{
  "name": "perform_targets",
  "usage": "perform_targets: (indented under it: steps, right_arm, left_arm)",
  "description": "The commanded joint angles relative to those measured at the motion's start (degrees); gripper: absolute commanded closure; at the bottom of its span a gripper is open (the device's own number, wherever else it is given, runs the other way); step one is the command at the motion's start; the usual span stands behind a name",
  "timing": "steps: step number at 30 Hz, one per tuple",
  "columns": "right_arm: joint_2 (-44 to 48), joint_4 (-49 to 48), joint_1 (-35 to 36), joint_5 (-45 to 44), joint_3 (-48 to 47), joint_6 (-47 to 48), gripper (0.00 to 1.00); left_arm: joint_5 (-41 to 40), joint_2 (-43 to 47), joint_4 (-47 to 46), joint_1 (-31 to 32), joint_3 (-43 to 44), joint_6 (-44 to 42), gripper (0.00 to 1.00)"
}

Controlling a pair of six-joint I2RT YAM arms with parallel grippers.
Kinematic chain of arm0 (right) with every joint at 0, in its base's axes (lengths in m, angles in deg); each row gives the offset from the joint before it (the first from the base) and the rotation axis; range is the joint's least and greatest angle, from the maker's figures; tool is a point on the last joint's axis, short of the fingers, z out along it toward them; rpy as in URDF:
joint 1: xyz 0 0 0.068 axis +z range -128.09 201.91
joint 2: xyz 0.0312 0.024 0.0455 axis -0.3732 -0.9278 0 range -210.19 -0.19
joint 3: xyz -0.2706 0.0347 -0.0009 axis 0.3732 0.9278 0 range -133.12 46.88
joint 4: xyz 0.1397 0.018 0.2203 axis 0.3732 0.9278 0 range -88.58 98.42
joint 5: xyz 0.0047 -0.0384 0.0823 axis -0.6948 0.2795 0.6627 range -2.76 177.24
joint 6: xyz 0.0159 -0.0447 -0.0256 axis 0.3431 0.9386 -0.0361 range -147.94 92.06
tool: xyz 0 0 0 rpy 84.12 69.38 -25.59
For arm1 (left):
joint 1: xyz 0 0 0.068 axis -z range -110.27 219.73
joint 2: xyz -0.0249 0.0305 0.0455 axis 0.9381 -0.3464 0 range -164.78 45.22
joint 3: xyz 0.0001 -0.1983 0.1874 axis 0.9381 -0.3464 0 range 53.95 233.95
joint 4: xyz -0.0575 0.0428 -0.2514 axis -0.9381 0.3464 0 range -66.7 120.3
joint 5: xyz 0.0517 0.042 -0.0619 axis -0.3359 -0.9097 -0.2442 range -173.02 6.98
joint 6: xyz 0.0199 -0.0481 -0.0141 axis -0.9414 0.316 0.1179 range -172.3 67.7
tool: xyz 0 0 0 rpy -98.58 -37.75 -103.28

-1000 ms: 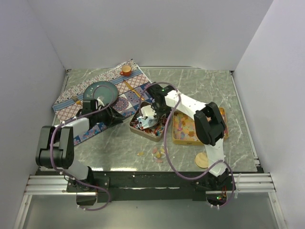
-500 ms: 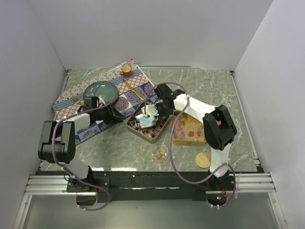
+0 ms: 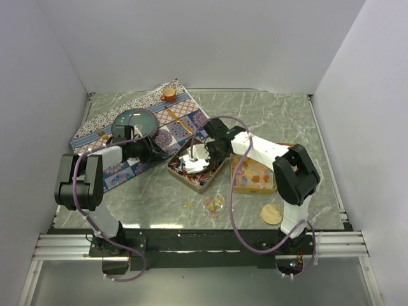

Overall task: Pack the candies
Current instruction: Scoop the fake candies from the storage box.

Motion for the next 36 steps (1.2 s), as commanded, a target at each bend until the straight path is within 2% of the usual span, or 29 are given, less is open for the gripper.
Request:
perform_targets:
  steps: [1, 3, 4, 6, 7, 8, 15, 19, 30, 36]
  right_arm:
    - [-2.5, 6.1, 2.5, -5.1, -4.3, -0.1, 1.00]
    - [-2.8, 7.7, 3.0, -7.9, -5.5, 1.5, 1.00]
    - [-2.9, 8.3, 3.2, -8.4, -6.4, 1.7, 1.00]
    - [-3.4, 10.1, 3.9, -10.0, -7.5, 1.9, 1.00]
    - [-3.7, 10.7, 4.0, -10.9, -8.5, 1.9, 1.00]
    - [-3.8, 11.6, 4.3, -11.2, -9.1, 1.6, 1.00]
    - [-5.9, 13.1, 6.4, -13.5, -12.6, 0.2, 1.00]
    - [-6.0, 15.1, 6.9, -12.8, -14.2, 0.3, 1.00]
    - [-8.2, 13.9, 7.5, -11.7, -13.9, -0.3, 1.00]
    - [-8.7, 10.5, 7.0, -6.6, -11.7, -4.7, 1.00]
  left_arm:
    - [-3.2, 0.7, 2.7, 0.2, 1.1, -1.2, 0.59]
    - [-4.2, 2.6, 3.1, 0.2, -0.8, 1.6, 0.63]
    - [-4.6, 3.3, 3.9, 0.1, -2.8, 2.6, 0.73]
    - [-5.2, 5.7, 4.4, -0.7, -4.8, 5.0, 0.85]
    - [-5.5, 6.5, 4.7, -1.0, -6.3, 5.3, 0.96]
    - [-5.9, 8.2, 5.7, -1.5, -6.6, 5.3, 0.99]
    - [-6.8, 11.4, 14.0, -5.6, -7.9, 2.7, 0.99]
    - [-2.1, 9.3, 8.9, -5.4, -11.7, 3.8, 0.99]
    - [0.4, -1.4, 2.2, 3.1, -7.6, 5.4, 0.99]
    - [0.9, -4.7, -1.1, 6.9, -4.9, 6.3, 0.99]
